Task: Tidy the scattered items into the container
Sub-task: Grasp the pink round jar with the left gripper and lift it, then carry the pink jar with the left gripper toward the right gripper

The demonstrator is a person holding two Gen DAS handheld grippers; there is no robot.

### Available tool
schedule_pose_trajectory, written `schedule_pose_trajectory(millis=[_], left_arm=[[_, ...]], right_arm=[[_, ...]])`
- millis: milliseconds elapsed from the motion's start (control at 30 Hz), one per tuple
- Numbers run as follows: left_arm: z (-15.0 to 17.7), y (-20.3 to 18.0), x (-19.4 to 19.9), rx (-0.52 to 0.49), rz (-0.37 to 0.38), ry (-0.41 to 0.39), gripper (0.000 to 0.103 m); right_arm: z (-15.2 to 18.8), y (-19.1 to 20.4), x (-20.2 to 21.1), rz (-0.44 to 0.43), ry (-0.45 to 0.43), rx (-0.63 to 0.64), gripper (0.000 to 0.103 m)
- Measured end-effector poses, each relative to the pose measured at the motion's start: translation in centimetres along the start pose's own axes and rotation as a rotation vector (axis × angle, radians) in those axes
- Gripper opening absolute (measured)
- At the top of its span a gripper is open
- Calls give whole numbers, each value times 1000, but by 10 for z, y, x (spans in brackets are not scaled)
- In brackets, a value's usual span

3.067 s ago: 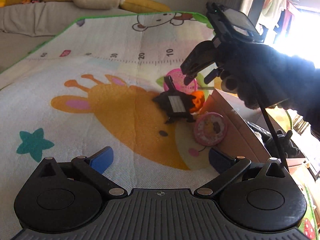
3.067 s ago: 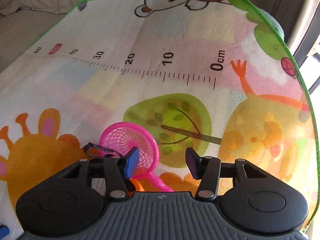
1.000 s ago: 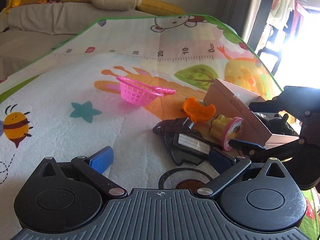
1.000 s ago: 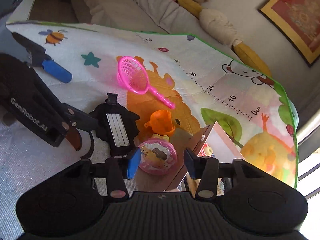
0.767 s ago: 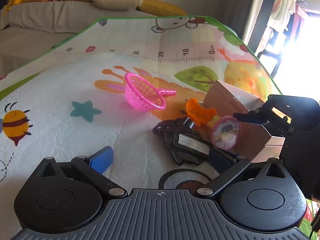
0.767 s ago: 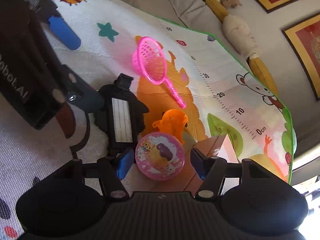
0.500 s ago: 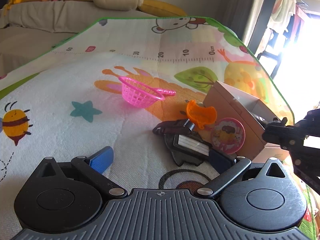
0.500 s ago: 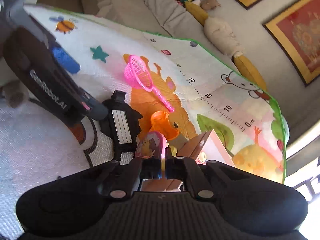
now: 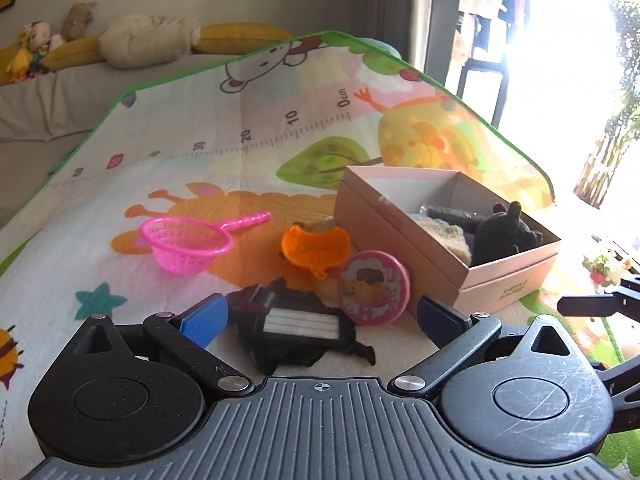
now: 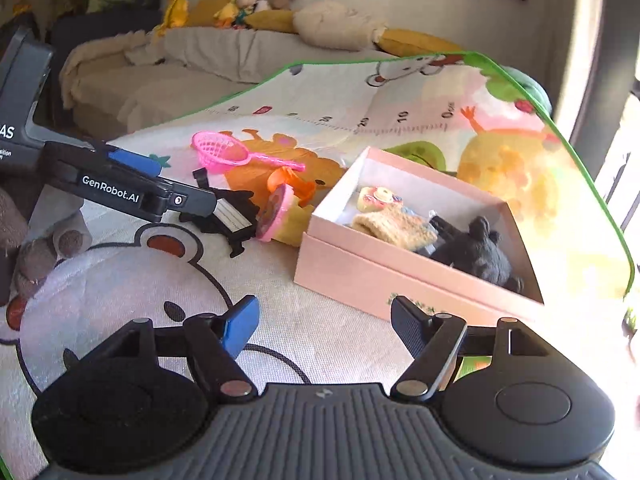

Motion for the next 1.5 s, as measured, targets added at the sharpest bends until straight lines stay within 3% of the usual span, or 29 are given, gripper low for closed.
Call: schedule_pose_trajectory(millis=[67, 133, 167, 300, 367, 467, 533, 633, 767, 1000, 1200, 1333, 1500], left_arm=[[-3, -8, -13, -36, -3, 15, 100], [-1, -17, -26, -87, -7, 42, 78], [1, -20, -32, -106, 0, 62, 77], [7, -31, -47, -111, 38, 94, 91], [6, -34, -52, -100, 38, 94, 91], [7, -33, -63, -75, 34, 114, 81], [8, -35, -66, -70, 43, 127, 63], [7, -39, -61, -120, 9, 114, 59], [9, -45, -38, -186, -10, 89, 59], [40, -74, 12, -444, -2, 115, 59], [60, -90, 20, -412, 69, 135, 61], [56, -98, 23, -335, 126, 112, 74], [55, -109, 21, -318, 163, 95, 80]], right_arm=[[10, -12, -1, 1, 0, -113, 77], [19, -22, 0, -16, 3, -200, 77], [25, -25, -1, -26, 6, -232, 79], [43, -33, -6, -57, 27, -318, 84], [43, -38, -4, -64, 6, -355, 86], [44, -43, -3, -69, -15, -397, 91], [46, -47, -7, -81, 3, -432, 91], [47, -50, -7, -92, 2, -460, 94], [48, -53, -8, -89, 5, -483, 98], [47, -49, -10, -81, 18, -464, 102], [48, -54, -8, -41, 12, -478, 102], [49, -57, -6, -11, 2, -487, 103], [52, -63, -8, -2, 9, -529, 103]])
Point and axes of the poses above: each gripper's, at about its wrist camera, not at the fingertips, and x roughly against the way its jaws point, y to its left, z to its underside, the point moved 10 cm from there along -x, roughly the way its jaws point, and after that the axes turned 1 degree about x, right-handed, at the moved point
